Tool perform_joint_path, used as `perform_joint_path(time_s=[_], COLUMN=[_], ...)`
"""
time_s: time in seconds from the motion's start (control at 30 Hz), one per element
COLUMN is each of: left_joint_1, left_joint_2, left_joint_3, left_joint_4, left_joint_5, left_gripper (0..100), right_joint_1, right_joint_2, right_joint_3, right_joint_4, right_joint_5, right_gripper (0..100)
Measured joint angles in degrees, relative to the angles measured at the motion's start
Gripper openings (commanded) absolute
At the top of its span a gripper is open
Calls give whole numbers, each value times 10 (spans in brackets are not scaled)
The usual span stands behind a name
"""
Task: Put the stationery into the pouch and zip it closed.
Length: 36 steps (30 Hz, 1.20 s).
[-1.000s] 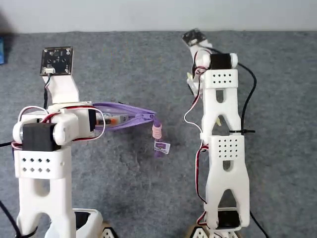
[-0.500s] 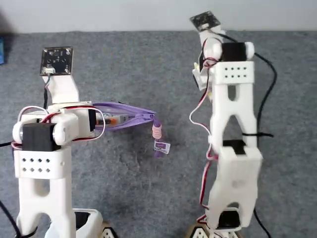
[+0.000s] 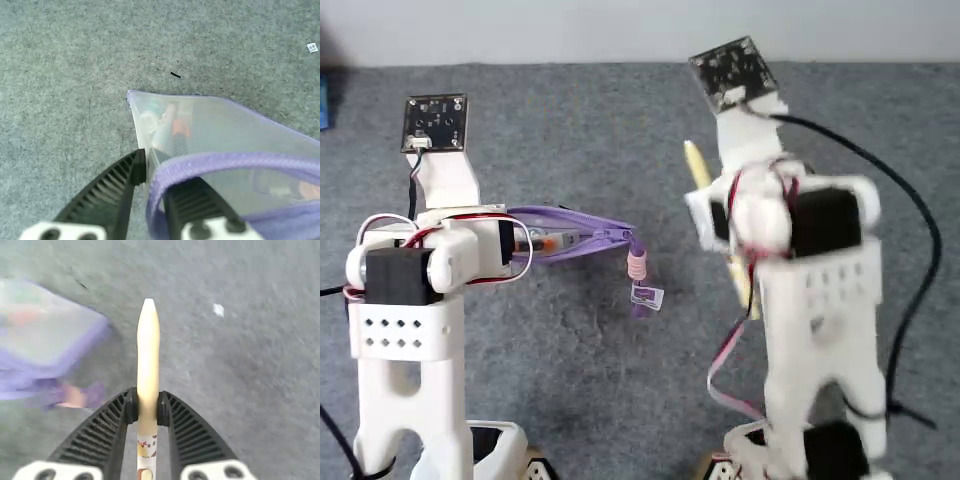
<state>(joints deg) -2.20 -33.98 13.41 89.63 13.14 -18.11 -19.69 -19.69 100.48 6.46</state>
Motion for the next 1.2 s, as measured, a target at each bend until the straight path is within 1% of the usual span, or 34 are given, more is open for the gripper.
perform_joint_path(time_s=[0.1,0.3,0.47,0.53,0.67,0.8,1.0,1.1,1.2], left_joint_1=[1,1,1,1,1,1,1,1,1], left_joint_2=[0,0,0,0,0,0,0,0,0], left_joint_3=[0,0,0,0,0,0,0,0,0], left_joint_4=[0,0,0,0,0,0,0,0,0], left_joint_5=[0,0,0,0,0,0,0,0,0], left_gripper=[12,12,12,12,12,12,12,12,12], right_joint_1=[-51,-136,-179,-182,-183,-185,-185,-208,-236], right_joint_2=[-55,-110,-142,-153,-164,-180,-225,-243,-252], right_joint_3=[2,2,2,4,25,110,315,422,504], right_joint_4=[-4,-91,-180,-215,-288,-389,-629,-748,-844], right_joint_5=[-55,-171,-222,-234,-241,-242,-242,-208,-178], right_gripper=[7,7,7,8,8,8,8,8,8])
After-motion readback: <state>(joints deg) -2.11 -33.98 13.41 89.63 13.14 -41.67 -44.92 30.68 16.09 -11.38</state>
